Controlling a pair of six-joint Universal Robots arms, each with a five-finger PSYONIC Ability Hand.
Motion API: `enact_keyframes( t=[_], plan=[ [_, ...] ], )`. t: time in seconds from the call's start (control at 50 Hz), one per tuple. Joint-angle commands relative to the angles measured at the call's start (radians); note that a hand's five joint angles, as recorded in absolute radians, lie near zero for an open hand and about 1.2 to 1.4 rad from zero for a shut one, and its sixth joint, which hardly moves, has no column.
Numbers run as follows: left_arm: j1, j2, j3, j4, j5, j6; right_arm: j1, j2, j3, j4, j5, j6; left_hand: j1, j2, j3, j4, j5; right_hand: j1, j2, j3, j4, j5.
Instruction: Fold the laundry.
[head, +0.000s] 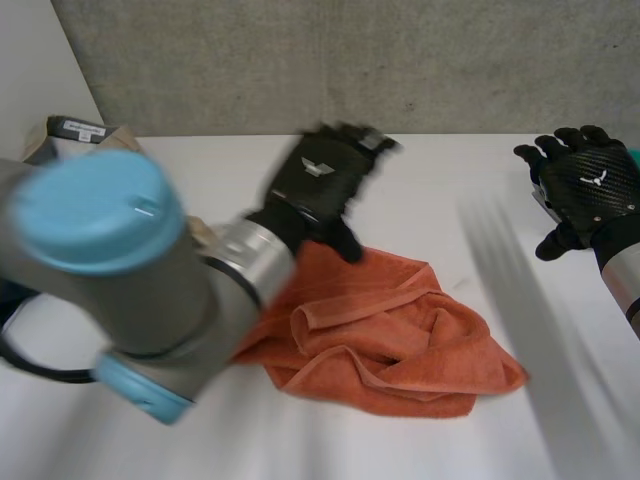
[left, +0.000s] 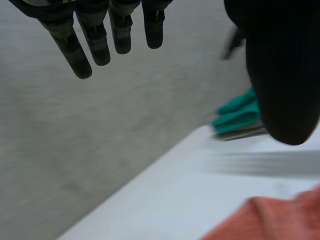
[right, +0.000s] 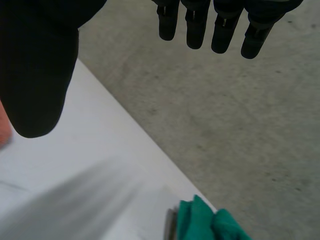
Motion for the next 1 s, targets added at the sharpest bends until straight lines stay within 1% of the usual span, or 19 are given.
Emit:
enact_keyframes(
  t=[0.02, 0.08, 0.14, 0.2, 0.24, 0.32, 0.38, 0.46, 0.62, 0.74, 0.76, 0.84, 0.88, 0.9, 0.92, 0.94, 0.96, 0.98, 1.0],
  plan=[
    [0.162, 0.213, -0.209, -0.026, -0.064, 0.017, 0.087, 0.000, -0.118, 0.309, -0.115, -0.010, 0.017, 0.005, -0.001, 0.007, -0.003, -0.061, -0.040, -0.043, -0.044, -0.043],
    [0.192, 0.274, -0.335, -0.030, -0.068, 0.062, 0.126, 0.013, -0.169, 0.496, -0.166, -0.010, 0.029, 0.017, 0.010, 0.019, 0.009, -0.061, -0.040, -0.043, -0.044, -0.043],
    [0.216, 0.300, -0.406, -0.035, -0.071, 0.118, 0.163, 0.048, -0.192, 0.606, -0.169, -0.010, 0.035, 0.022, 0.016, 0.025, 0.015, -0.061, -0.040, -0.043, -0.044, -0.043],
    [0.265, 0.317, -0.496, -0.041, -0.099, 0.195, 0.244, 0.079, -0.204, 0.598, -0.158, 0.002, 0.035, 0.022, 0.016, 0.025, 0.015, -0.061, -0.040, -0.043, -0.044, -0.043],
    [0.288, 0.317, -0.548, -0.050, -0.146, 0.223, 0.348, 0.119, -0.227, 0.556, -0.128, 0.004, 0.035, 0.022, 0.016, 0.025, 0.015, -0.061, -0.040, -0.043, -0.044, -0.043],
    [0.301, 0.310, -0.608, -0.059, -0.220, 0.224, 0.466, 0.234, -0.291, 0.489, -0.022, -0.003, 0.023, 0.011, 0.005, 0.013, 0.003, -0.061, -0.040, -0.043, -0.044, -0.043],
    [0.302, 0.305, -0.638, -0.065, -0.237, 0.223, 0.515, 0.337, -0.374, 0.479, 0.030, -0.012, 0.026, 0.014, 0.007, 0.016, 0.006, -0.061, -0.040, -0.043, -0.044, -0.043],
    [0.307, 0.288, -0.671, -0.066, -0.235, 0.221, 0.545, 0.450, -0.486, 0.475, 0.051, -0.013, 0.032, 0.020, 0.013, 0.022, 0.012, -0.061, -0.040, -0.043, -0.044, -0.043],
    [0.294, 0.175, -0.678, -0.066, -0.239, 0.221, 0.572, 0.630, -0.701, 0.470, 0.064, -0.009, 0.096, 0.084, 0.078, 0.086, 0.076, 0.008, 0.029, 0.026, 0.025, 0.026],
    [0.296, 0.115, -0.662, -0.058, -0.240, 0.223, 0.588, 0.727, -0.796, 0.467, 0.075, -0.010, 0.257, 0.245, 0.239, 0.248, 0.237, 0.102, 0.122, 0.120, 0.119, 0.119],
    [0.297, 0.103, -0.656, -0.053, -0.242, 0.223, 0.589, 0.756, -0.814, 0.469, 0.075, -0.010, 0.287, 0.275, 0.268, 0.277, 0.267, 0.131, 0.152, 0.149, 0.148, 0.149],
    [0.304, 0.061, -0.627, -0.013, -0.243, 0.226, 0.592, 0.803, -0.844, 0.469, 0.078, -0.010, 0.636, 0.624, 0.617, 0.626, 0.616, 0.254, 0.275, 0.273, 0.272, 0.272],
    [0.304, 0.052, -0.616, 0.022, -0.245, 0.232, 0.592, 0.813, -0.848, 0.469, 0.083, -0.010, 0.897, 0.885, 0.878, 0.887, 0.877, 0.348, 0.369, 0.366, 0.365, 0.366],
    [0.305, 0.052, -0.612, 0.036, -0.248, 0.234, 0.592, 0.816, -0.851, 0.469, 0.087, -0.010, 1.011, 0.999, 0.993, 1.001, 0.991, 0.436, 0.456, 0.454, 0.453, 0.454],
    [0.305, 0.052, -0.607, 0.048, -0.251, 0.234, 0.592, 0.816, -0.857, 0.469, 0.099, -0.010, 1.114, 1.102, 1.096, 1.104, 1.094, 0.681, 0.701, 0.699, 0.698, 0.699],
    [0.305, 0.052, -0.598, 0.068, -0.258, 0.237, 0.592, 0.813, -0.857, 0.470, 0.104, -0.010, 1.193, 1.181, 1.175, 1.183, 1.173, 0.843, 0.864, 0.861, 0.860, 0.861],
    [0.304, 0.052, -0.592, 0.074, -0.266, 0.238, 0.592, 0.808, -0.857, 0.470, 0.109, -0.010, 1.194, 1.182, 1.175, 1.184, 1.174, 1.039, 1.060, 1.058, 1.057, 1.057],
    [0.304, 0.055, -0.586, 0.077, -0.274, 0.240, 0.592, 0.793, -0.857, 0.472, 0.119, -0.009, 1.194, 1.182, 1.176, 1.184, 1.174, 1.160, 1.180, 1.178, 1.177, 1.177],
    [0.302, 0.058, -0.579, 0.080, -0.283, 0.241, 0.592, 0.782, -0.856, 0.472, 0.126, -0.009, 1.194, 1.182, 1.176, 1.184, 1.174, 1.161, 1.181, 1.179, 1.178, 1.178]
  ],
)
